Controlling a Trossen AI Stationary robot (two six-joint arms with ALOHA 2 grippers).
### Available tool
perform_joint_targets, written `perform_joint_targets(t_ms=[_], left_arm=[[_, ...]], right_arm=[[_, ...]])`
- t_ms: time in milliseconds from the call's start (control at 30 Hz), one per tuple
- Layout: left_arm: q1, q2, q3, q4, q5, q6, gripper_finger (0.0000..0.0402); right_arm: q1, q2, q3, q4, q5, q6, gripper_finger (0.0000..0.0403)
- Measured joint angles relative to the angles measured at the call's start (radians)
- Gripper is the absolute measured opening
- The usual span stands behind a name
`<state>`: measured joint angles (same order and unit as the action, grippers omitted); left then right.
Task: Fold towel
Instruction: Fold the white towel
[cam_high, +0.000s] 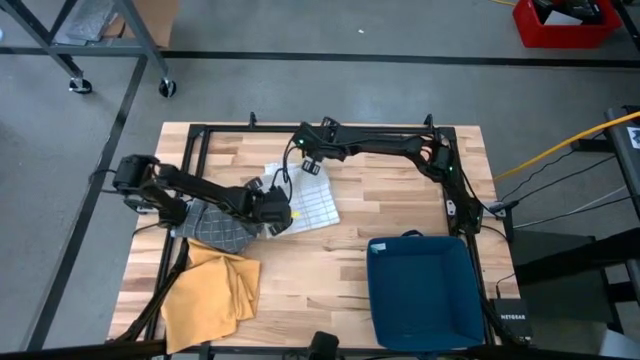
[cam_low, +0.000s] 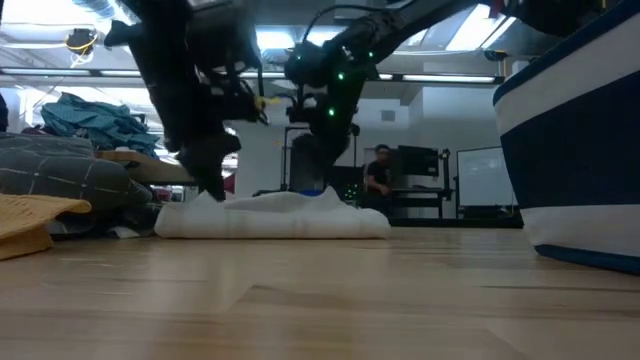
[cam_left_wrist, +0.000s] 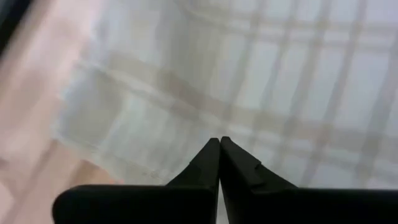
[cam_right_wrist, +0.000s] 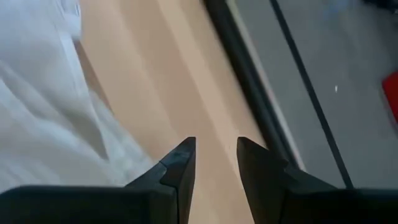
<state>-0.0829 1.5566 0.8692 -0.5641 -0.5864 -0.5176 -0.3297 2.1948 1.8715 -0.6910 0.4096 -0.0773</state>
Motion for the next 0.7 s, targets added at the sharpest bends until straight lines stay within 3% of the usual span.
perform_joint_targets(t_ms=[100,300,467,700], left_arm=[[0.013,-0.025,0.0,0.001,-0.07,-0.002,0.0001],[0.083,-0.027,0.002,0.009,-0.117,0.004,0.0001],[0.146,-0.026,0.002,0.081,-0.119,0.046,0.0001],[0.164,-0.024,0.002,0.184,-0.042,0.099,0.0001]], right_arm=[[0.002,0.0,0.051,-0.005,-0.071,0.001,0.0121],[0.024,-0.002,0.102,-0.066,-0.345,0.003,0.0121],[0.057,-0.002,0.08,-0.115,-0.362,0.003,0.0121],[0.081,-0.002,0.016,-0.128,-0.373,0.064,0.0121]])
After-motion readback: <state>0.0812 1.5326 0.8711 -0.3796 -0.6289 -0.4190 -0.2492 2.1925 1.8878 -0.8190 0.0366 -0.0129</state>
